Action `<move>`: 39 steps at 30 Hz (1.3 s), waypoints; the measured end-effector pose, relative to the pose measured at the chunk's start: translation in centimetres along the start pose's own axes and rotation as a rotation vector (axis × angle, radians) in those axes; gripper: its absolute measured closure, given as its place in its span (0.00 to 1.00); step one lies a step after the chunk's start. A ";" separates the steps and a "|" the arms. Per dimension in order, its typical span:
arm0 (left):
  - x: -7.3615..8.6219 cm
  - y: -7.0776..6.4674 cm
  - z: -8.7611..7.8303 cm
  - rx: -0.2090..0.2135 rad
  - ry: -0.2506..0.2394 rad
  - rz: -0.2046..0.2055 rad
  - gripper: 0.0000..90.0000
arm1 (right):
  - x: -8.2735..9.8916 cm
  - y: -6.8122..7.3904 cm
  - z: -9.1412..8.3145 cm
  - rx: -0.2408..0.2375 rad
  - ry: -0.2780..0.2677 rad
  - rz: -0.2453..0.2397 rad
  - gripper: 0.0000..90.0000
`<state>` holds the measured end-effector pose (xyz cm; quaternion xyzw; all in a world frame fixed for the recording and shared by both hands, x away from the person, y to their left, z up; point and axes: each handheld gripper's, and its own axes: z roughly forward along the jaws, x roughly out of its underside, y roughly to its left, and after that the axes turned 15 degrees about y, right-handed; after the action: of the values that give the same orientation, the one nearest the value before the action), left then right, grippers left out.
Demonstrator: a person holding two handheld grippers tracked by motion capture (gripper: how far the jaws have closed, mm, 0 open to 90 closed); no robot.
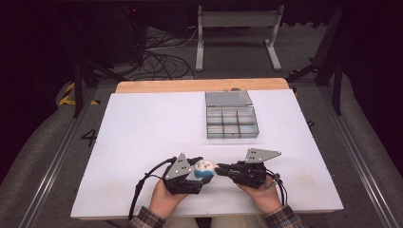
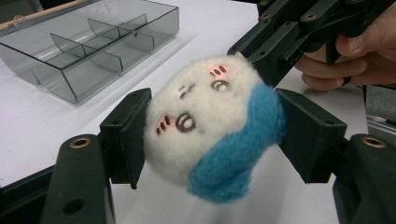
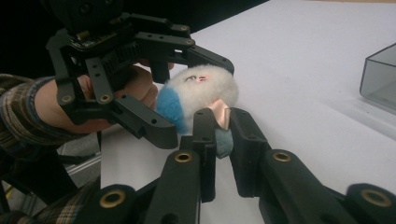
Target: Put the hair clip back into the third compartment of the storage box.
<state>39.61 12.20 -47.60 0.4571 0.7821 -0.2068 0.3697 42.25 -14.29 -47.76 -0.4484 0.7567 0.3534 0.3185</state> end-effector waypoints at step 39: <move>1.7 3.7 -5.1 -0.256 0.010 -0.136 0.06 | -2.5 -2.1 -2.8 0.310 -0.035 -0.011 0.99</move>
<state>40.34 18.32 -45.57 0.3533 0.8330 -0.1277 0.4061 44.71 -16.24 -44.74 -0.3917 0.7941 0.2384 0.3988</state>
